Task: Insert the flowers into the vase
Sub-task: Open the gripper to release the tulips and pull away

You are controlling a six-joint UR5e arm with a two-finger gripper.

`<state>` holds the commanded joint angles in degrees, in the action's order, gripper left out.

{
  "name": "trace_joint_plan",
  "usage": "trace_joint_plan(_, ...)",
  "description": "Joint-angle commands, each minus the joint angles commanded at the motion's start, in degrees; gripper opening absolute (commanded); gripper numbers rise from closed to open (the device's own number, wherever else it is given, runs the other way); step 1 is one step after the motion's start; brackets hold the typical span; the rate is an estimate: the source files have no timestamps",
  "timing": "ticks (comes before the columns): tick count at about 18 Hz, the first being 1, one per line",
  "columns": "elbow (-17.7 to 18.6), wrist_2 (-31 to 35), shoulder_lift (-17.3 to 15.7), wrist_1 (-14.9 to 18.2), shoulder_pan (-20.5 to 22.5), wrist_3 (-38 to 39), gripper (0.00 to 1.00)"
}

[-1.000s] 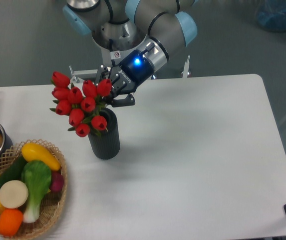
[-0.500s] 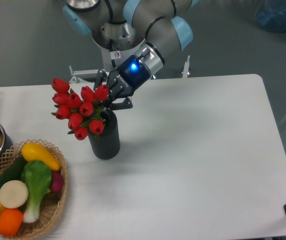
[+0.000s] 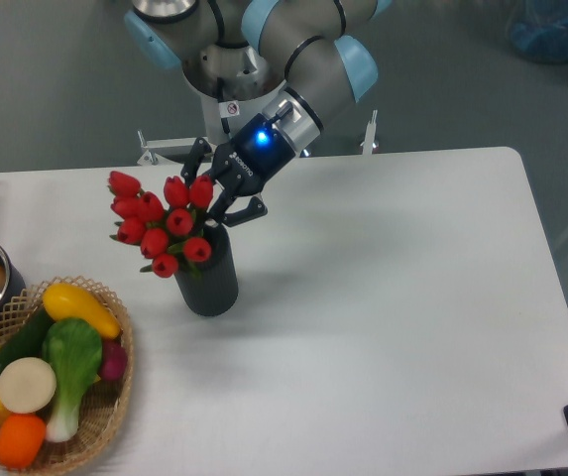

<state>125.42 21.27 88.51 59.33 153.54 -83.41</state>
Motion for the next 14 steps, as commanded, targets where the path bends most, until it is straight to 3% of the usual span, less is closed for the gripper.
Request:
trace_joint_plan(1, 0.2, 0.0, -0.2, 0.0, 0.1, 0.1, 0.68)
trace_joint_plan(3, 0.4, 0.0, -0.6, 0.0, 0.4, 0.2, 1.0)
trace_joint_plan(9, 1.3, 3.4, -3.2, 0.1, 2.5, 0.2, 1.0)
trace_joint_plan(14, 1.0, 6.4, -7.5, 0.0, 8.7, -0.1, 1.0)
